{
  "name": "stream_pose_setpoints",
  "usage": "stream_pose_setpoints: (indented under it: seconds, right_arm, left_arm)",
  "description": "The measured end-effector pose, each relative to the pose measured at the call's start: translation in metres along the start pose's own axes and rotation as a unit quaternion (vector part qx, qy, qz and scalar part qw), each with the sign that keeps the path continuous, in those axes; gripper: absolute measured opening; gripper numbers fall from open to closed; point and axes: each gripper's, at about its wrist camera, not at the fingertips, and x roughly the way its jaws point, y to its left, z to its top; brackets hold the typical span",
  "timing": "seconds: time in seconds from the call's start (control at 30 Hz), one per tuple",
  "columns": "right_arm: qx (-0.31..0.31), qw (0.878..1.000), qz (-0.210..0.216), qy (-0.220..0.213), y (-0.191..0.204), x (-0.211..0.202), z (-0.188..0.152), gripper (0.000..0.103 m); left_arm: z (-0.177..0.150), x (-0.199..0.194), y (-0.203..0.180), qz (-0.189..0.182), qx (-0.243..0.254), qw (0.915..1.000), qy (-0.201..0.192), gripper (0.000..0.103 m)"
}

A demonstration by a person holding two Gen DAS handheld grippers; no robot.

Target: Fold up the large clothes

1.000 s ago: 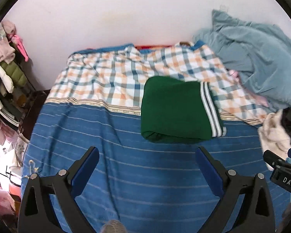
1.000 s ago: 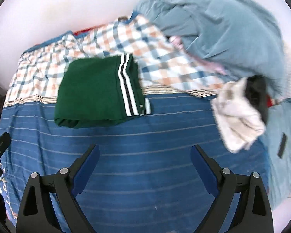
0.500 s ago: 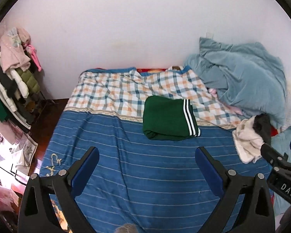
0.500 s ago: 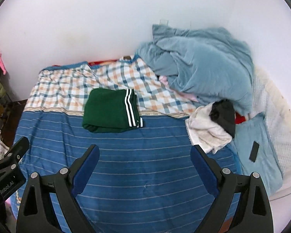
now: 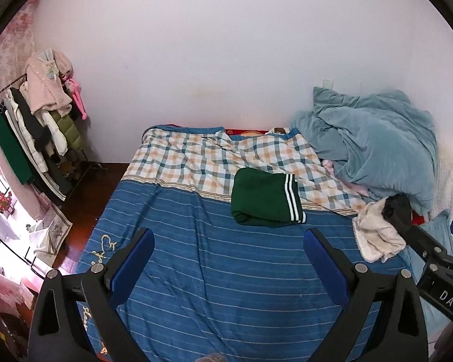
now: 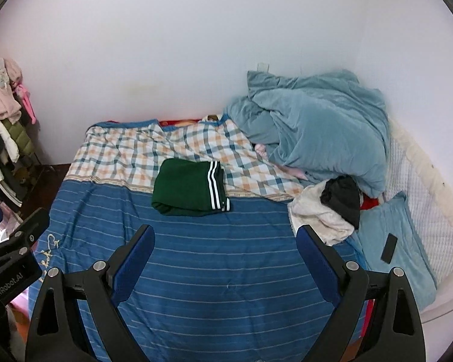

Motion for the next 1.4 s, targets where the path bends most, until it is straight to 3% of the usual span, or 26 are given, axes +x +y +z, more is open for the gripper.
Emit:
stream_pose_setpoints:
  seconds: [0.53, 1.4]
  right_arm:
    - [-0.019, 0.999, 0.016, -0.021, -0.022, -0.044, -0.004, 0.099]
    - [-0.016, 0.999, 0.016, -0.035, -0.029, -0.056, -0.006, 0.100]
  left_arm:
    - [-0.013, -0.045, -0.004, 0.004, -0.002, 0.9993, -0.036, 0.103]
    - [-0.017, -0.056, -0.013, 0.010, -0.001, 0.9990, -0.043, 0.103]
